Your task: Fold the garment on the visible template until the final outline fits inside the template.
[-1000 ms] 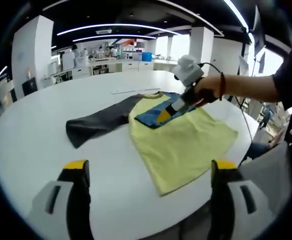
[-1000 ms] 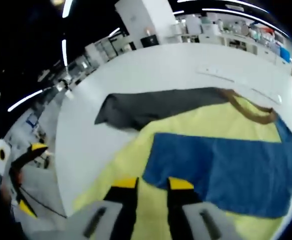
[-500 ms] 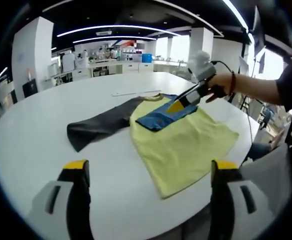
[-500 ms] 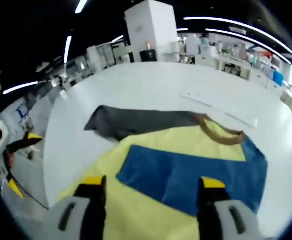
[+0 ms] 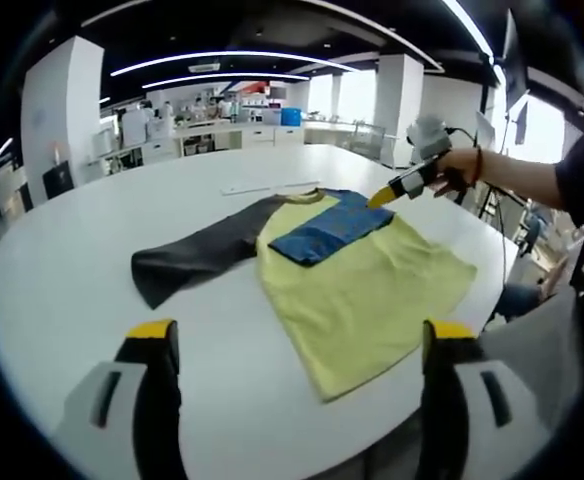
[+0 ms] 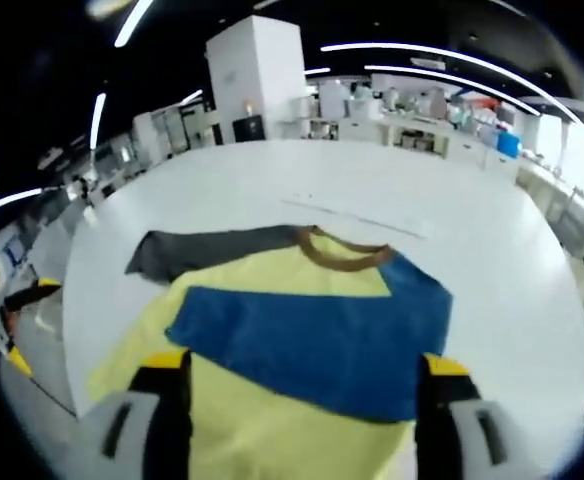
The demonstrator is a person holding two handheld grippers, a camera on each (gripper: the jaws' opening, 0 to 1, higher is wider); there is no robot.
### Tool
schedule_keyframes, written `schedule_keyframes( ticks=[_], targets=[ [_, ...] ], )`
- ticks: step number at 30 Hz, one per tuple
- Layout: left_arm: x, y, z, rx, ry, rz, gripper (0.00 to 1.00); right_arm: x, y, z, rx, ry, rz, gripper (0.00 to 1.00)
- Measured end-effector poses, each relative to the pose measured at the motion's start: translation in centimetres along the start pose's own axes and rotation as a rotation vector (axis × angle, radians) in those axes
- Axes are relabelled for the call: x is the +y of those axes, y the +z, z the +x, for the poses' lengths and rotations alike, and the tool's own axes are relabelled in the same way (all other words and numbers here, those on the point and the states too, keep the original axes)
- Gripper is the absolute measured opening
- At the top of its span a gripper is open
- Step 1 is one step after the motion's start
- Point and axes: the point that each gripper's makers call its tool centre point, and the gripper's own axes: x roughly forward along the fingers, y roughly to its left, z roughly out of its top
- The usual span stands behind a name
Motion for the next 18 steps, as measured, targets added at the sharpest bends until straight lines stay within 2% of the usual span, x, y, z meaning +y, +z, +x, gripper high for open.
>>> schedule_keyframes(
  ticks=[4,7,10,18],
  targets=[
    [-0.2,0.2,0.1,-0.002,-0.005,0.004,0.99,-1.8,-0.8,-0.8,-0.011,-0.029,0.009,0.94],
    [-0.2,0.3,0.2,-0.004,-0.007,0.004,0.99,-3.2,-1.3,-1.2,-0.022,-0.045,0.015,0.9],
    [-0.1,0.3,0.2,0.0,-0.005,0.005,0.99,-5.3,-2.2,-1.6,-0.022,-0.093,-0.034,0.78],
    [-0.1,0.2,0.4,0.004,-0.01,0.004,0.99,-7.1,-4.7,-1.9,-0.004,-0.102,-0.016,0.44]
  ],
)
